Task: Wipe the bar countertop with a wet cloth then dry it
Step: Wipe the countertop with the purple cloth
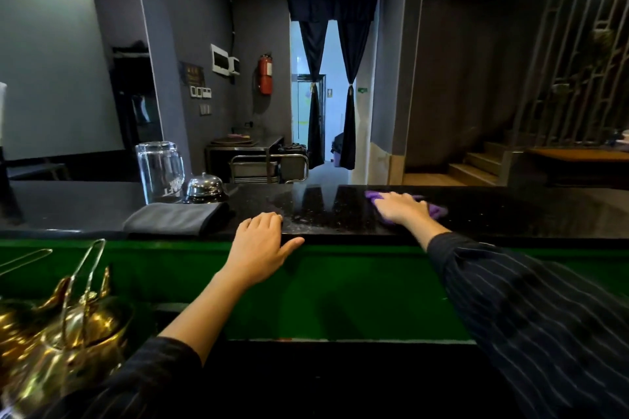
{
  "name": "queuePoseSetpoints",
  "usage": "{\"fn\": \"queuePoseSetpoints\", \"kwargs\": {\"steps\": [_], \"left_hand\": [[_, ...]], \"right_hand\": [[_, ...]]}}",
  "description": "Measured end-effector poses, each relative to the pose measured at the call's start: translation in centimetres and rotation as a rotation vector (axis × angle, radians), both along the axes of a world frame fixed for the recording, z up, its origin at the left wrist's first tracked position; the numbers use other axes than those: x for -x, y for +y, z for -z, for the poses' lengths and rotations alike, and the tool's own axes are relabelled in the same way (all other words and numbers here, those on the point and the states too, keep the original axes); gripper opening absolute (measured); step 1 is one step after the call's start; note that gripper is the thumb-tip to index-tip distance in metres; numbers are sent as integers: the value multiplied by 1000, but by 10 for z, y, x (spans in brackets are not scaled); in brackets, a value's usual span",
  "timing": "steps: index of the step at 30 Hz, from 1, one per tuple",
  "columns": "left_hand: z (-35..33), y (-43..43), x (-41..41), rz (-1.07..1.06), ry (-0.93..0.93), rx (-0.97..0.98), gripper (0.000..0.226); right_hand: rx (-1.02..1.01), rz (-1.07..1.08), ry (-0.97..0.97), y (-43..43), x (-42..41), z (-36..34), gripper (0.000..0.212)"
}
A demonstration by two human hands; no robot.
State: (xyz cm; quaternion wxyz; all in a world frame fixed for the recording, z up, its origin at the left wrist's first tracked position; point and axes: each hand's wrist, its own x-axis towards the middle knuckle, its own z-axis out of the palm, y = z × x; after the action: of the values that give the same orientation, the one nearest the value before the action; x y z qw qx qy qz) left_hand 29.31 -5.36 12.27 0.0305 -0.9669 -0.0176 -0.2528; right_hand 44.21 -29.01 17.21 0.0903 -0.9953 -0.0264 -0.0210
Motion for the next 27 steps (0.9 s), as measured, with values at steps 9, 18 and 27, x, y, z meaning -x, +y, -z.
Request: {"fn": "queuePoseSetpoints", "kwargs": {"steps": [9,18,27], "left_hand": [[-10,0,-2,14,117,137,57],[3,33,23,136,39,191,44],[21,29,30,79,72,104,60]], "right_hand": [[23,-103,21,110,25,3,64],[-3,-497,37,111,50,-1,59],[14,-81,18,110,36,1,55]]}}
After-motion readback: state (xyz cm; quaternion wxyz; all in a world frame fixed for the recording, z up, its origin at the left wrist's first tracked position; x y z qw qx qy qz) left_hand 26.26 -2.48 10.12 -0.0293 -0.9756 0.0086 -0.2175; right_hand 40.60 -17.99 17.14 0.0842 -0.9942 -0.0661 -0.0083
